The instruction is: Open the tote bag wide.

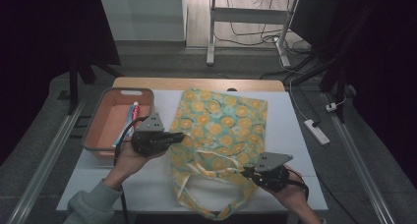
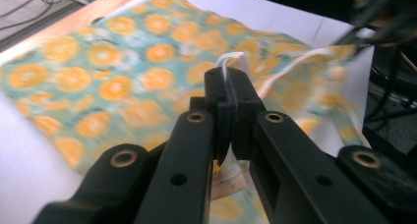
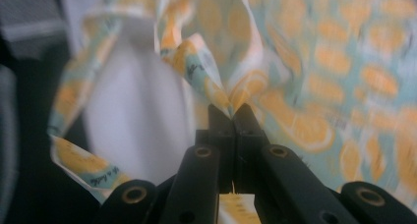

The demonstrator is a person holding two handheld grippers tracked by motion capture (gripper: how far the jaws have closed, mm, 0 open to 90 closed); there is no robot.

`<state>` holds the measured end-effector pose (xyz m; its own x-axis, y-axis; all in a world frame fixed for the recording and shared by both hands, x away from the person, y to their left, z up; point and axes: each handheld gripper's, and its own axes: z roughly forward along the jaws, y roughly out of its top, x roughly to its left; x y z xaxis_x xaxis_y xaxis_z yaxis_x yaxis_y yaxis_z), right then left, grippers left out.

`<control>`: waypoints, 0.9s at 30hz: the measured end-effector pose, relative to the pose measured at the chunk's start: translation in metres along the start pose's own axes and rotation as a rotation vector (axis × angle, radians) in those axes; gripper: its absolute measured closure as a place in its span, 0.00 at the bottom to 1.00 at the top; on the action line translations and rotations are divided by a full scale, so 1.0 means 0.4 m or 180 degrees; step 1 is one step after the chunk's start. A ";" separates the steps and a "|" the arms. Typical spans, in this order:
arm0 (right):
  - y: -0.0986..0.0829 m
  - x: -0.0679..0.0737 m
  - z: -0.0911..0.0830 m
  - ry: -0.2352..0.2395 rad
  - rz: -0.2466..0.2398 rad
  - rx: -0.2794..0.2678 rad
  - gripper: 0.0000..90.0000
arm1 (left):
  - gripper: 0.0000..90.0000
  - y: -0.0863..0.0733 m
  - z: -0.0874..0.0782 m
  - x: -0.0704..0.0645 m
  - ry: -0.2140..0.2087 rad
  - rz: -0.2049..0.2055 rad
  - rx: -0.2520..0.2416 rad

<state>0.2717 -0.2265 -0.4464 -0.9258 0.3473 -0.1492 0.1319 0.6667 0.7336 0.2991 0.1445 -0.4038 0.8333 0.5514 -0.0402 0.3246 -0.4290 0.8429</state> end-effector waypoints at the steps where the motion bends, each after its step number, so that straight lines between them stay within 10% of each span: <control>1: 0.012 0.006 -0.014 0.0020 -0.0033 -0.0068 0.98 | 0.98 0.000 0.000 0.000 0.0000 0.0000 0.0000; 8: 0.038 -0.041 -0.043 -0.0175 0.0107 -0.0277 0.98 | 0.98 0.004 0.023 0.022 0.0178 -0.0065 0.0018; 19: -0.072 -0.217 0.037 -0.0398 0.0836 0.0040 0.98 | 0.98 0.014 0.115 0.065 0.0410 -0.0152 0.0204; 27: -0.103 -0.269 0.076 -0.0414 0.1073 0.0183 0.98 | 0.98 0.009 0.203 0.105 0.0530 -0.0255 0.0405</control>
<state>0.3765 -0.2711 -0.4808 -0.7747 0.6323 0.0088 0.4450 0.5351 0.7181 0.3717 0.1080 -0.4460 0.7206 0.6933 -0.0062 0.4493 -0.4601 0.7658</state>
